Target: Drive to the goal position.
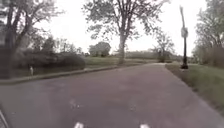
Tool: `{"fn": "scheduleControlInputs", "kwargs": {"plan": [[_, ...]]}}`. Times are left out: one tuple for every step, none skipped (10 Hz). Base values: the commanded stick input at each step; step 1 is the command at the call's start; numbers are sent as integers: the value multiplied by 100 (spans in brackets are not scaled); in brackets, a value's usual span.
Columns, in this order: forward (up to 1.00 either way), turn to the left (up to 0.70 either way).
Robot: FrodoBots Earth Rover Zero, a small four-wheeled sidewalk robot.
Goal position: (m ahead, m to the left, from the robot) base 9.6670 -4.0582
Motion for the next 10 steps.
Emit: {"fn": "scheduleControlInputs", "kwargs": {"plan": [[100, 2], [100, 2], [100, 2], [100, 2], [100, 2], [100, 2], [100, 2], [100, 2], [100, 2], [100, 2]]}}
